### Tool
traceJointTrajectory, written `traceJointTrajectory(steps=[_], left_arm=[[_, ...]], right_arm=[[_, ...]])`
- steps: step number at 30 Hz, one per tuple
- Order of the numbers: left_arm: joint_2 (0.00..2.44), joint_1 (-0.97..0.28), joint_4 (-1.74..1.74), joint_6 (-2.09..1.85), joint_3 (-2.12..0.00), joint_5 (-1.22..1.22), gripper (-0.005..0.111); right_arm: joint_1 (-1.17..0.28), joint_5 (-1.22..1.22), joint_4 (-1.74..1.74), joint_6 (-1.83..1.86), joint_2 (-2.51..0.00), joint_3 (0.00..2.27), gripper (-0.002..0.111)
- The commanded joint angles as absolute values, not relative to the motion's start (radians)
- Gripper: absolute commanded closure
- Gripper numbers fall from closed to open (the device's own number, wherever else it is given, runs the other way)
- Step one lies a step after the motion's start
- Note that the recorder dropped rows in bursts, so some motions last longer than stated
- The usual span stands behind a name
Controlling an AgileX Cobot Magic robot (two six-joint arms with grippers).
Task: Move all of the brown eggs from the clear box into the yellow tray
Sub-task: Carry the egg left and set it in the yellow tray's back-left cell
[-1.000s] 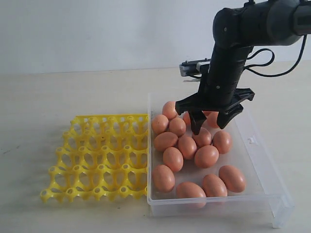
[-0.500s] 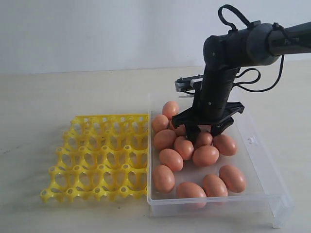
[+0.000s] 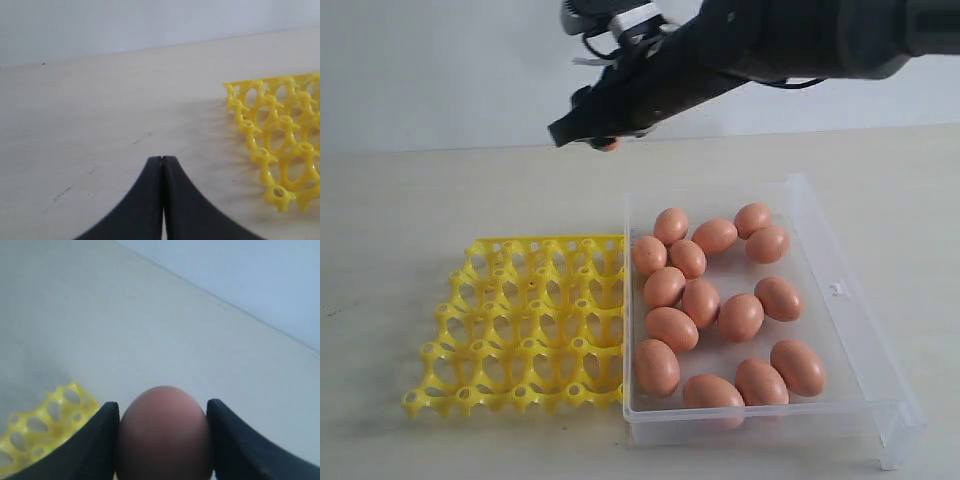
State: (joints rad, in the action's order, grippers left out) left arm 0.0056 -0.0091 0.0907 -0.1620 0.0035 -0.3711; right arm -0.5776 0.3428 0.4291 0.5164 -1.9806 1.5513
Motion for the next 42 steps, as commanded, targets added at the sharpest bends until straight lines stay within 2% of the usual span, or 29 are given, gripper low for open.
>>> traceJointTrajectory(steps=[1,5,13,17,37,39,42], left_arm=[[0.0,-0.01,0.092,-0.157,0.0,-0.361,0.107],[0.0,-0.01,0.092,-0.157,0.0,-0.361,0.107],[0.0,-0.01,0.073,-0.235,0.0,-0.364,0.107],[0.0,-0.01,0.073,-0.235,0.0,-0.364,0.107],[0.0,-0.01,0.073,-0.235,0.0,-0.364,0.107],[0.0,-0.01,0.073,-0.235,0.0,-0.364,0.107],[0.0,-0.01,0.073,-0.235,0.0,-0.364,0.107]], right_arm=[[-0.66,0.148,0.442,0.545,-2.039,1.553,0.108],[-0.724,0.046,0.318,0.396,-2.096,1.553,0.108],[-0.768,-0.243,-0.296,-0.383,-2.185,1.553,0.108],[-0.768,-0.361,-0.512,-0.588,-2.232,1.553,0.108],[-0.765,-0.388,-0.534,-0.639,-2.375,1.553,0.108],[-0.765,-0.388,-0.534,-0.639,-2.377,1.553,0.105],[-0.765,-0.388,-0.534,-0.639,-2.377,1.553,0.092]])
